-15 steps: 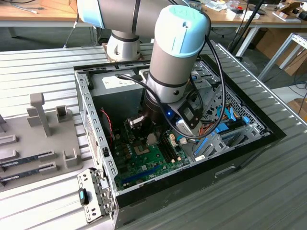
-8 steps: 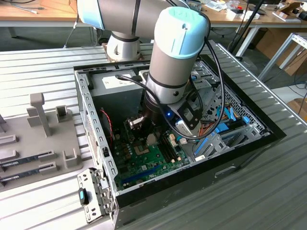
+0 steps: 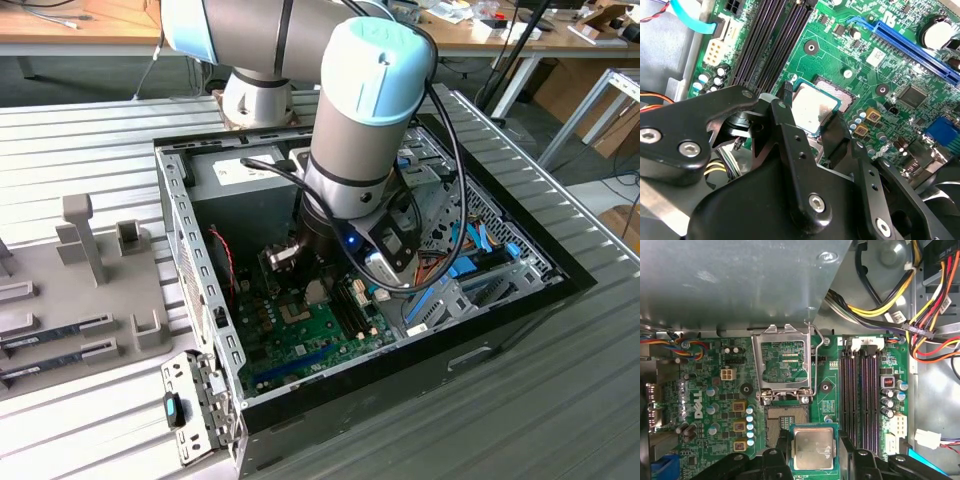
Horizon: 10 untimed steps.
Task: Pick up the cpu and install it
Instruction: 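Place the cpu into insertion slot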
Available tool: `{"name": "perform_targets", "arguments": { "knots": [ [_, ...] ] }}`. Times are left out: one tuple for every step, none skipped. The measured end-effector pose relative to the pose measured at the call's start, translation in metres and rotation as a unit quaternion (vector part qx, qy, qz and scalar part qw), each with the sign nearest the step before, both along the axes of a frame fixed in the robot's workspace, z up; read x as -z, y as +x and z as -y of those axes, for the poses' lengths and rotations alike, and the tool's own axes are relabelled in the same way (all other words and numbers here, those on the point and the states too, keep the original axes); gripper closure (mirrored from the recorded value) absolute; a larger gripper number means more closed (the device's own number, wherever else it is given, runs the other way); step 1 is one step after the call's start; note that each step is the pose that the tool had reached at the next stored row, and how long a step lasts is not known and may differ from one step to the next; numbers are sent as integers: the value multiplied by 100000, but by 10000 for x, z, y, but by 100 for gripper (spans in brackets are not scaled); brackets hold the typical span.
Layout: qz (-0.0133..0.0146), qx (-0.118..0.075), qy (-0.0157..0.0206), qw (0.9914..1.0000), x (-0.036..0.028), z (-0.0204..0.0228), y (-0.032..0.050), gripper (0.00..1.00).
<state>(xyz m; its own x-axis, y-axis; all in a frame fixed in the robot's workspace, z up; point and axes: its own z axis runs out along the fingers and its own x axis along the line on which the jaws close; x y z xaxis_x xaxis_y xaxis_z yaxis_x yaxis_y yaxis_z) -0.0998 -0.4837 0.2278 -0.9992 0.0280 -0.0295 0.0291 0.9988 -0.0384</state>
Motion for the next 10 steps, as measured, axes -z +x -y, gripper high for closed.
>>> {"name": "perform_targets", "arguments": {
  "knots": [
    [1, 1, 3, 100000, 3, 0, 0, 53],
    [1, -2, 4, 100000, 6, 0, 0, 53],
    [2, 0, 2, 100000, 14, 0, 0, 53],
    [0, -1, -1, 100000, 16, 0, 0, 53],
    [1, 0, 3, 100000, 19, 0, 0, 53],
    [0, -2, 2, 100000, 23, 0, 0, 53],
    [0, 0, 0, 100000, 26, 0, 0, 53],
    [0, -2, 1, 100000, 29, 0, 0, 53],
    [1, 1, 3, 100000, 33, 0, 0, 53],
    [-1, -4, 1, 100000, 37, 0, 0, 53]
  ]
}}
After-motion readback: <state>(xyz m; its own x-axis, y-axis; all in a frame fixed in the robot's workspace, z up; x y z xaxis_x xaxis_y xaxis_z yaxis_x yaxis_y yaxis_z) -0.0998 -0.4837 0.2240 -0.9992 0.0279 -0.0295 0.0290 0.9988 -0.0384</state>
